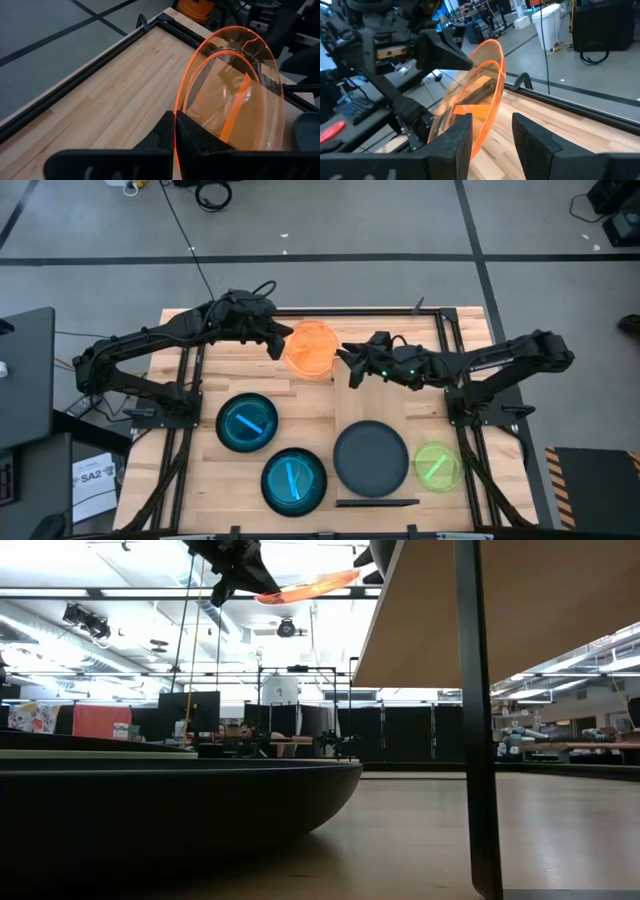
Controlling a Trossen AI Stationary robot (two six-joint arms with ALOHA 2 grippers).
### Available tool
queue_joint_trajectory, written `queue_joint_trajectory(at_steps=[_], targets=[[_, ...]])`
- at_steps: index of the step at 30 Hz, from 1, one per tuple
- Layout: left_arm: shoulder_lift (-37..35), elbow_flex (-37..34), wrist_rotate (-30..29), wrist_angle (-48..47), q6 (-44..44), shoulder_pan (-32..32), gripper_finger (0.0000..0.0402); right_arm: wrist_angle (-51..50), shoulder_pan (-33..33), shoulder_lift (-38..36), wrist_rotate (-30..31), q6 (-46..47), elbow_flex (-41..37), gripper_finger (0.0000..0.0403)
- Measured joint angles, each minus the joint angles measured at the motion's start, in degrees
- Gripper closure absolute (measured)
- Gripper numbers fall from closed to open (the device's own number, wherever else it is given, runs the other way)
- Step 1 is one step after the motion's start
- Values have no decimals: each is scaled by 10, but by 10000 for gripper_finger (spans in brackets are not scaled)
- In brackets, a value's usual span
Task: Place and stack plates onto a shelf
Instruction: Put the orange plate on the shelf
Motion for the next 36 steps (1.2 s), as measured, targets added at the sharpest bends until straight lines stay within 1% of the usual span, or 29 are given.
queue_joint_trajectory(at_steps=[6, 9, 13, 24, 29, 32, 36], targets=[[0, 0, 0, 0, 0, 0, 393, 13, -6, 12, -5, 0, 0, 259], [0, 0, 0, 0, 0, 0, 393, 16, -6, 10, -5, 0, 0, 265], [0, 0, 0, 0, 0, 0, 393, 18, -6, 10, -5, 0, 0, 285], [0, 0, 0, 1, 0, 0, 393, 16, -6, 10, -5, 0, 0, 359], [0, 0, 0, 2, 0, 0, 392, 15, -7, 10, -3, 0, 0, 385], [0, 0, 4, 1, 1, 0, 392, 14, -7, 10, -2, 0, 0, 395], [0, 0, 4, 1, 1, 0, 389, 14, -7, 10, -2, 0, 0, 395]])
